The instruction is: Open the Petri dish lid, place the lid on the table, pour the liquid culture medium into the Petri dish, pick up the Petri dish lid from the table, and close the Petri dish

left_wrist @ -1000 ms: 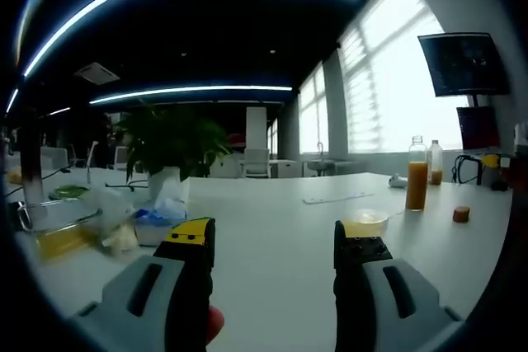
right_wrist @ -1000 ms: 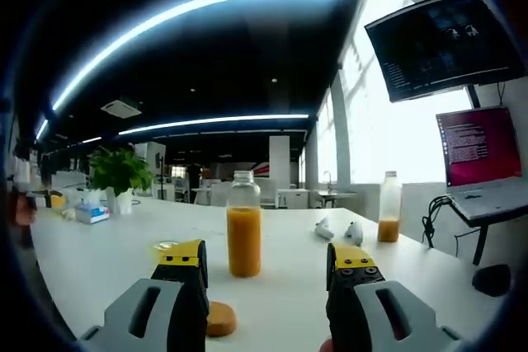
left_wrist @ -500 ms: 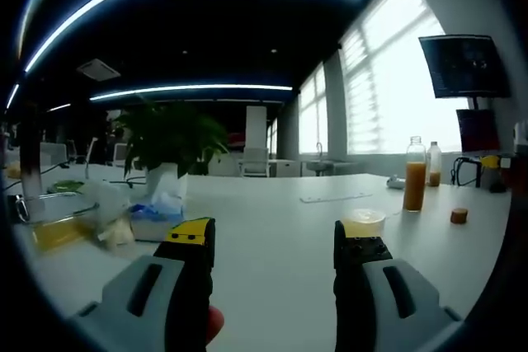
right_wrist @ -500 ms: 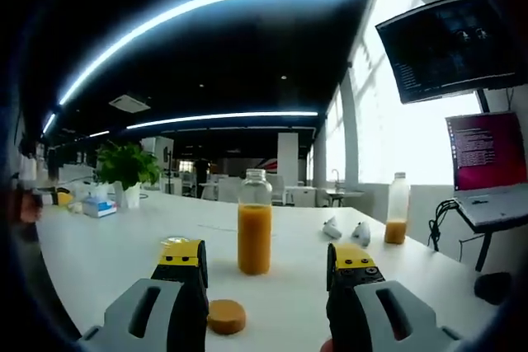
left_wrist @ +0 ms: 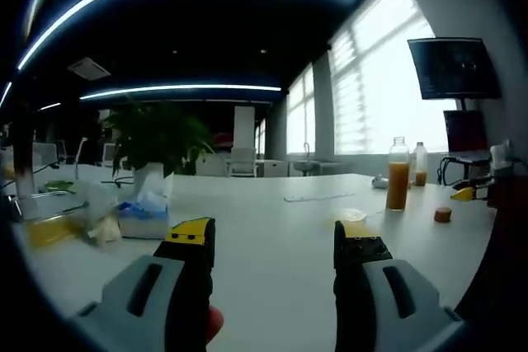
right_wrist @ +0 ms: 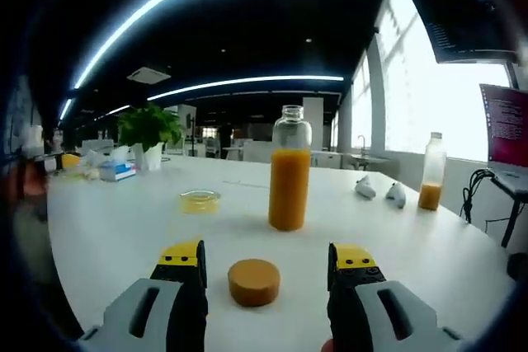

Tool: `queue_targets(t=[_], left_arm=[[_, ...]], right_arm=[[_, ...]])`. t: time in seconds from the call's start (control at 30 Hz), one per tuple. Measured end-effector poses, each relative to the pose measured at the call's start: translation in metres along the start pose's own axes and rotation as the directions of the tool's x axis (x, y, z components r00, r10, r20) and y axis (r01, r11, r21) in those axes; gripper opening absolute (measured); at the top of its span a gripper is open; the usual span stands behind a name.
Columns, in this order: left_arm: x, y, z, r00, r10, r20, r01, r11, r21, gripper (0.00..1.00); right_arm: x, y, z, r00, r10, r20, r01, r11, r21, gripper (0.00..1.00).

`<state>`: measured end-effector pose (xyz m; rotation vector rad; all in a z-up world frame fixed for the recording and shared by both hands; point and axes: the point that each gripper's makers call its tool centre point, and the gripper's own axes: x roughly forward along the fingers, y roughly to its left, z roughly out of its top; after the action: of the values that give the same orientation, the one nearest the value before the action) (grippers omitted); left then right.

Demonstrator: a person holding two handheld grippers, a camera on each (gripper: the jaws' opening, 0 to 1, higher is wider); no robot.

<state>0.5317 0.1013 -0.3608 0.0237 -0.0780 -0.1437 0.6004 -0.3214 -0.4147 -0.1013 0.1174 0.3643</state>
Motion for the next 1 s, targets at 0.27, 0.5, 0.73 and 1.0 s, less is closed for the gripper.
queue_targets(t=[0.27,0.5,0.73,1.0], left_arm=[[-0.009,-0.022,-0.003,0.998,-0.067,-0.012,0.067,0.998,-0.004,0.5],[-0.01,-0.03,-0.012,0.996,-0.087,-0.034,0.087,0.996,-0.008,0.5],[-0.011,-0.036,-0.016,0.994,-0.102,-0.041,0.101,0.995,-0.008,0.5],[-0.011,-0.034,-0.016,0.994,-0.105,-0.036,0.104,0.994,-0.01,0.5]], right_arm=[[0.011,0.006,-0.018,0.998,0.011,-0.064,-0.012,1.0,-0.009,0.52],[0.018,0.011,-0.035,0.991,0.015,-0.132,-0.022,0.998,-0.051,0.37],[0.027,0.013,-0.042,0.985,0.035,-0.171,-0.042,0.998,-0.038,0.36],[0.033,0.014,-0.045,0.981,0.041,-0.189,-0.049,0.998,-0.041,0.29]])
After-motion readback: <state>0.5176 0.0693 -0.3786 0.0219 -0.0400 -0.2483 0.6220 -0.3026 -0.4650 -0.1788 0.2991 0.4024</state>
